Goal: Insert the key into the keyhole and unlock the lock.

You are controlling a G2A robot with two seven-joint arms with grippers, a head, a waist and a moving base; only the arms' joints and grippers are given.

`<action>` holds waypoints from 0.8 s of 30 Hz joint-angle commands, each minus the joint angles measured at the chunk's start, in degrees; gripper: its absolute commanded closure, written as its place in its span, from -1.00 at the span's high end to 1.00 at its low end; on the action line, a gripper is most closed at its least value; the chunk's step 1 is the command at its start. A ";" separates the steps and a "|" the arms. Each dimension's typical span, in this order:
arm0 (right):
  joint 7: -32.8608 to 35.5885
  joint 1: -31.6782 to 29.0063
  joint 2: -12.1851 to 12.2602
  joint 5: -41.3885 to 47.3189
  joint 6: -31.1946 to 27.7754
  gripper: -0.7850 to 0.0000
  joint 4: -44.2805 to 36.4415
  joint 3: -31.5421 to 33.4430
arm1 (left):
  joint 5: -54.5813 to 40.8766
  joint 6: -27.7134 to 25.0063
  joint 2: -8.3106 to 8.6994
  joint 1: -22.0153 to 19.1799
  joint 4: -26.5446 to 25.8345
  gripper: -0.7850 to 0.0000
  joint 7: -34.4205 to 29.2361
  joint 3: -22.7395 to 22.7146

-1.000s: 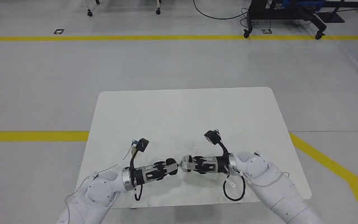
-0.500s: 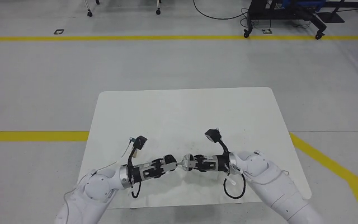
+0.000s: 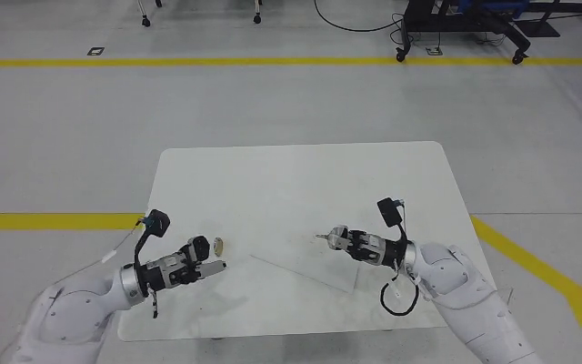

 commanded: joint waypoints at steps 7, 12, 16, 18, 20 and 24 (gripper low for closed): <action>0.33 0.14 -0.01 0.38 0.00 -1.00 0.20 -0.05 | 24.01 12.96 0.78 -2.19 -4.06 1.00 -2.13 2.81; 0.33 0.14 -0.01 0.38 0.00 -1.00 0.20 -0.05 | 29.86 15.41 0.24 -9.01 0.76 0.79 -2.73 10.57; 0.33 0.14 -0.01 0.38 0.00 -1.00 0.20 -0.05 | 31.11 17.99 -0.55 -13.74 4.97 0.44 -2.91 16.26; 0.33 0.14 -0.01 0.38 0.00 -1.00 0.20 -0.05 | 31.81 18.56 -0.76 -15.51 7.28 0.29 -2.55 17.56; 0.33 0.14 -0.01 0.38 0.00 -1.00 0.20 -0.05 | 32.23 18.80 -0.93 -16.67 8.88 0.21 -2.29 18.62; 0.33 0.14 -0.01 0.38 0.00 -1.00 0.20 -0.05 | 32.36 18.97 -1.17 -17.96 10.75 0.08 -1.37 19.94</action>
